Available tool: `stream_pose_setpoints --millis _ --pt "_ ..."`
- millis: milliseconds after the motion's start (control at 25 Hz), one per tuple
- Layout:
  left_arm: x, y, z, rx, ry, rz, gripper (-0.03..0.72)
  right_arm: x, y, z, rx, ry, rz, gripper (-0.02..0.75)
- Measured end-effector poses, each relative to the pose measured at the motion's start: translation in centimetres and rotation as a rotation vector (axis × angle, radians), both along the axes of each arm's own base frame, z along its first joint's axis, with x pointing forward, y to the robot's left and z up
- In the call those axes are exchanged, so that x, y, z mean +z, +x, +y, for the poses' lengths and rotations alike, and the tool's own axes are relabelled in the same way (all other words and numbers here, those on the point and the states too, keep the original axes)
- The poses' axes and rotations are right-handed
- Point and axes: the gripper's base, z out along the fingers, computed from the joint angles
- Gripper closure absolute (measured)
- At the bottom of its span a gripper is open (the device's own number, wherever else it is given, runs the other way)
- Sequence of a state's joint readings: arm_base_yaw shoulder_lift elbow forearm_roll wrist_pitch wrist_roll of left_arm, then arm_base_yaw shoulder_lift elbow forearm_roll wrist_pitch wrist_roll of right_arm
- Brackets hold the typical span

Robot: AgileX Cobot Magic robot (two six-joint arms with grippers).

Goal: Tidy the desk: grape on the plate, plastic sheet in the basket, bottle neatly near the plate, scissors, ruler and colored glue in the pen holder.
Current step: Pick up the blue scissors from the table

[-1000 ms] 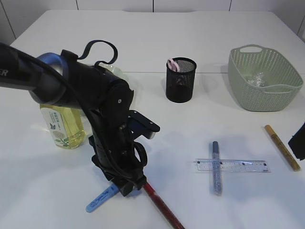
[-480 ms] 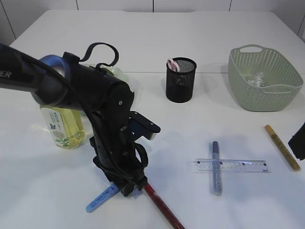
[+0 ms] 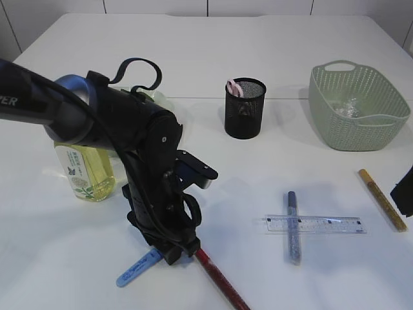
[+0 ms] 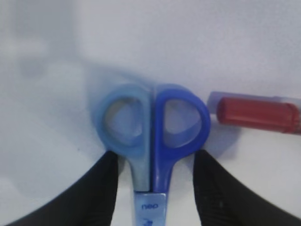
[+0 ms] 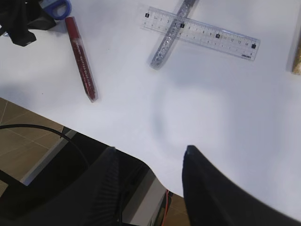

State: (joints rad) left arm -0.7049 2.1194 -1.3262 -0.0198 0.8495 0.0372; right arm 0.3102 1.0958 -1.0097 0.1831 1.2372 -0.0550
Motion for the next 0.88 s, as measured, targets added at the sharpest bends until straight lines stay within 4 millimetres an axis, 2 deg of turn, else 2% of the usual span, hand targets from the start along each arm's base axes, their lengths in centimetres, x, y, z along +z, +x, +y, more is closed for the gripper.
stream_pose_setpoints --millis 560,880 --pt "-0.07 0.20 0.13 -0.020 0.023 -0.012 0.354 0.00 -0.01 0.00 0.000 0.000 0.001 0.374" --pt "-0.13 0.25 0.22 -0.026 0.031 -0.015 0.468 -0.01 -0.02 0.00 0.000 -0.001 0.002 0.374"
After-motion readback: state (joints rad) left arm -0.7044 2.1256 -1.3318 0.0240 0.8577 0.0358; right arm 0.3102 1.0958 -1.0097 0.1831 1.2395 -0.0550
